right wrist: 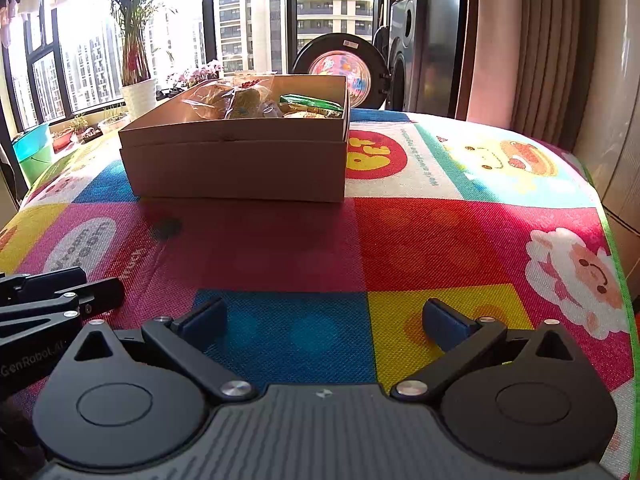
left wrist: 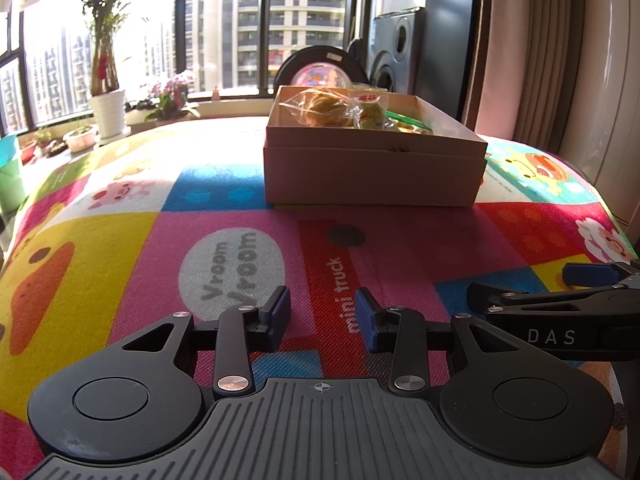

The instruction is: Organize objects

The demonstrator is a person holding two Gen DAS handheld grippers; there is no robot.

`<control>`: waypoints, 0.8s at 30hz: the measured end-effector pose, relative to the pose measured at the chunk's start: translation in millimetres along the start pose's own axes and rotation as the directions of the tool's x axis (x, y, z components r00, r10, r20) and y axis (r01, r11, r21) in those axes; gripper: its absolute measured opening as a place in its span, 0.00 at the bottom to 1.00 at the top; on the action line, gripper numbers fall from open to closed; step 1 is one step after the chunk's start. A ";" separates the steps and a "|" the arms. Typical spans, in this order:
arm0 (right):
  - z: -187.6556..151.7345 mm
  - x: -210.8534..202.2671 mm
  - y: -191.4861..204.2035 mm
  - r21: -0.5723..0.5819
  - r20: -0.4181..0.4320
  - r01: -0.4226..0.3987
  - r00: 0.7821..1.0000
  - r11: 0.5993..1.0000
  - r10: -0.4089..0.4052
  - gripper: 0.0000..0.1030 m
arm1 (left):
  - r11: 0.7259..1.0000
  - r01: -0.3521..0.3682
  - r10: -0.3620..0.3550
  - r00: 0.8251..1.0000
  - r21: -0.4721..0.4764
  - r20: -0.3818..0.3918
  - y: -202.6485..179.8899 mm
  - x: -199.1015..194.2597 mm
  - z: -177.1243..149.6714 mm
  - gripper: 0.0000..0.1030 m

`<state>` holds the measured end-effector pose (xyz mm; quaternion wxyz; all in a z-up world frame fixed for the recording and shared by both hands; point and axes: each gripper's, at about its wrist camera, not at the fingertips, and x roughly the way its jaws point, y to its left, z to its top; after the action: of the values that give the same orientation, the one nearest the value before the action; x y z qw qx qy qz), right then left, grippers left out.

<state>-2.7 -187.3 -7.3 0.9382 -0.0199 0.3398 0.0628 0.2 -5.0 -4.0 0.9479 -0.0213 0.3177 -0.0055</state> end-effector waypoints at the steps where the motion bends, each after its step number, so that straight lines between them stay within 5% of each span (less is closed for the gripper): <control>1: 0.0 0.0 0.0 0.001 0.000 -0.001 1.000 1.000 0.001 1.00 | 1.000 0.002 -0.002 1.000 -0.003 0.000 0.3 0.2 0.2 0.39; 24: -0.6 -0.3 -0.8 0.001 0.001 -0.001 1.000 1.000 0.001 1.00 | 1.000 -0.008 0.008 1.000 0.010 -0.001 -2.4 0.5 -0.1 0.39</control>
<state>-3.2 -188.2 -7.5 0.9383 -0.0191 0.3395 0.0629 0.6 -7.4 -4.4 0.9479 -0.0155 0.3181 -0.0034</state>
